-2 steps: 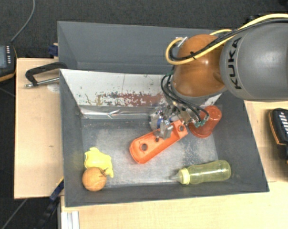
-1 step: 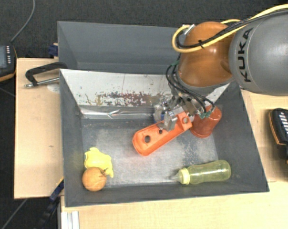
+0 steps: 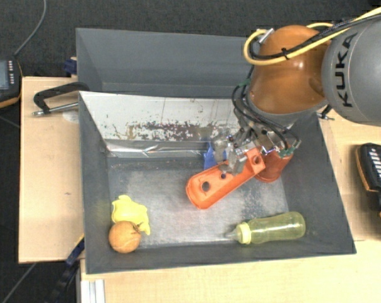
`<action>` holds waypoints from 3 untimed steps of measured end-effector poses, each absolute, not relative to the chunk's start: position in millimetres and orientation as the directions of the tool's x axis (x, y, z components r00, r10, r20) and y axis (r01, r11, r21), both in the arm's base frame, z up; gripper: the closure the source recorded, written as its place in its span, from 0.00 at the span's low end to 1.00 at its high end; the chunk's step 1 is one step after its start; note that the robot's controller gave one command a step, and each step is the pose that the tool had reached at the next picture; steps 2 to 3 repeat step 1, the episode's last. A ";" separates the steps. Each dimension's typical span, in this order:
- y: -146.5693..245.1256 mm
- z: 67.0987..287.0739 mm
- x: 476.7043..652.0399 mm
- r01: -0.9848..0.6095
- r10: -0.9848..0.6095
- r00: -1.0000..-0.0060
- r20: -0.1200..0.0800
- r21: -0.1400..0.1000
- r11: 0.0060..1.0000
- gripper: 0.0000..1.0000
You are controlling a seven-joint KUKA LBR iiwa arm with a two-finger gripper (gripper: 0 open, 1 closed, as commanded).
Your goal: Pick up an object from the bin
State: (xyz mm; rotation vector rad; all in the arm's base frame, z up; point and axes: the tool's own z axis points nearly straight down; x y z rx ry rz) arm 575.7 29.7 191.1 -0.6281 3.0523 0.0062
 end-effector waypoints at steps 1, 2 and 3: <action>34.9 250.3 579.9 -0.393 -0.393 -0.919 -0.031 -0.003 0.919 1.00; 34.9 250.3 579.9 -0.393 -0.393 -0.919 -0.031 -0.003 0.919 1.00; 34.9 250.3 579.9 -0.393 -0.393 -0.919 -0.031 -0.003 0.919 1.00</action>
Offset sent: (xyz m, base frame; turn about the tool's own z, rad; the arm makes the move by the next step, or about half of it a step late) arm 0.0068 -0.0139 0.1299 0.0104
